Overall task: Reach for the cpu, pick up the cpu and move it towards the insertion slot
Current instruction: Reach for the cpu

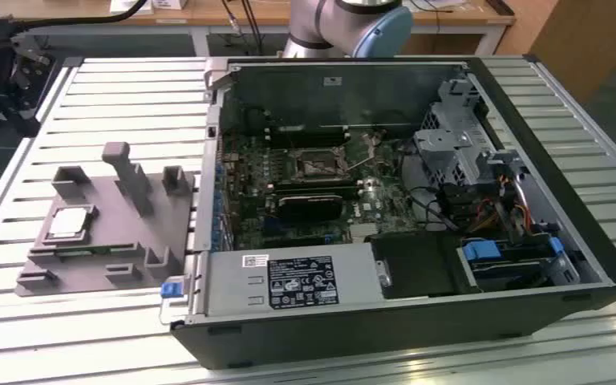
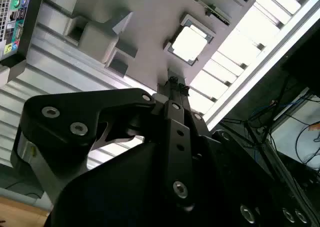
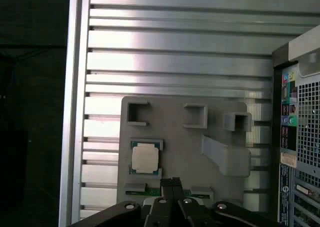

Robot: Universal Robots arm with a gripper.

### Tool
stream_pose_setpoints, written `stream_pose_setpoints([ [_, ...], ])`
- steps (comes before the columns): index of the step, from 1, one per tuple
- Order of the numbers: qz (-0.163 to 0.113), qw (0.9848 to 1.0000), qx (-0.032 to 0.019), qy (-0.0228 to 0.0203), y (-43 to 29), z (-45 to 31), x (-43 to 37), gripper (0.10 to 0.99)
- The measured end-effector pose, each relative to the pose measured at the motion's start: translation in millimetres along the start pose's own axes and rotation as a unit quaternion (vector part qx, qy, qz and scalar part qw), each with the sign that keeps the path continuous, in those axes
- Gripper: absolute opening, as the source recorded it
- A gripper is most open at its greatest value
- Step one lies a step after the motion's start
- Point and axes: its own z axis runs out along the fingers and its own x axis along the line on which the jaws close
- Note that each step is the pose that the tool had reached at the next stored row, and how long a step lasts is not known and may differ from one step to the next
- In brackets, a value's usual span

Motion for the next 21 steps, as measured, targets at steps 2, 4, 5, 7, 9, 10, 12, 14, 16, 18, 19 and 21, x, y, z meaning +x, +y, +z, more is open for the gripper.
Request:
stream_pose_setpoints([
  [2, 0.000, 1.0000, 0.0000, 0.0000, 0.0, 0.0, 0.0, 0.106],
  [4, 0.000, 1.0000, 0.0000, 0.0000, 0.0, 0.0, 0.0, 0.106],
  [5, 0.000, 1.0000, 0.0000, 0.0000, 0.0, 0.0, 0.0, 0.106],
  [7, 0.000, 1.0000, 0.0001, 0.0001, 0.0, -0.1, 0.7, 0.106],
  [9, 0.000, 1.0000, 0.0001, 0.0000, 0.1, 0.0, 1.9, 0.106],
  [10, 0.000, 1.0000, 0.0000, 0.0001, 0.1, 0.0, 2.9, 0.106],
  [12, 0.000, 1.0000, 0.0000, 0.0000, 0.0, 0.3, 5.0, 0.106],
  [14, 0.000, 1.0000, 0.0000, 0.0000, -0.5, 1.0, 8.0, 0.106],
  [16, 0.000, 1.0000, 0.0000, 0.0000, -1.7, 2.2, 9.9, 0.106],
  [18, 0.000, 1.0000, 0.0000, 0.0000, -4.3, 3.4, 10.8, 0.106],
  [19, 0.000, 1.0000, 0.0000, 0.0000, -7.0, 4.2, 11.5, 0.106],
  [21, -0.001, 1.0000, 0.0000, 0.0001, -10.3, 6.4, 12.8, 0.106],
])
